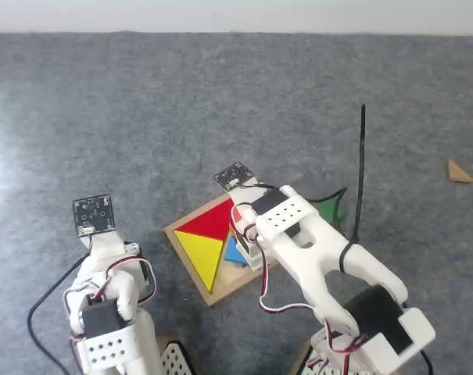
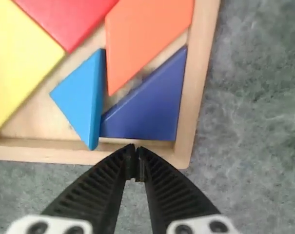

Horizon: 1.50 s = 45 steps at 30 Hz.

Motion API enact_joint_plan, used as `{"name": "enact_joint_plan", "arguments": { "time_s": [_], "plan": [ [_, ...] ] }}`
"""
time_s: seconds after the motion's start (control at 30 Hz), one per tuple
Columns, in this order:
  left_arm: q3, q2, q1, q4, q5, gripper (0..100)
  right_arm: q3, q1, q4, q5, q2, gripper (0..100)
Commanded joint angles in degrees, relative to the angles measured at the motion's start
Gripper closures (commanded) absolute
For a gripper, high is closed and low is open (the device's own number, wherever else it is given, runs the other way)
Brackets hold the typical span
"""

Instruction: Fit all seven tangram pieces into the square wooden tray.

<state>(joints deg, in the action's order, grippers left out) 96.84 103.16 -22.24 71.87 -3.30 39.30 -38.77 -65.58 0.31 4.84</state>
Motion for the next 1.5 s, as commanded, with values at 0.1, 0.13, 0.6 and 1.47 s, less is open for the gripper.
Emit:
{"name": "enact_joint_plan", "arguments": {
  "time_s": [0.1, 0.13, 0.6, 1.47],
  "plan": [
    [-0.40, 1.05, -0.18, 0.44, 0.26, 99, -0.18, 0.57, -2.24, 3.25, 1.45, 99.2],
    [-0.40, 1.05, -0.18, 0.44, 0.26, 99, -0.53, 0.66, -2.95, 3.34, 1.71, 99.2],
    [-0.40, 1.05, -0.18, 0.44, 0.26, 99, -4.13, 0.75, 6.99, 3.34, 5.05, 99.2],
    [-0.40, 1.05, -0.18, 0.44, 0.26, 99, -4.66, 3.12, -4.00, 5.63, -2.95, 99.2]
  ]
}}
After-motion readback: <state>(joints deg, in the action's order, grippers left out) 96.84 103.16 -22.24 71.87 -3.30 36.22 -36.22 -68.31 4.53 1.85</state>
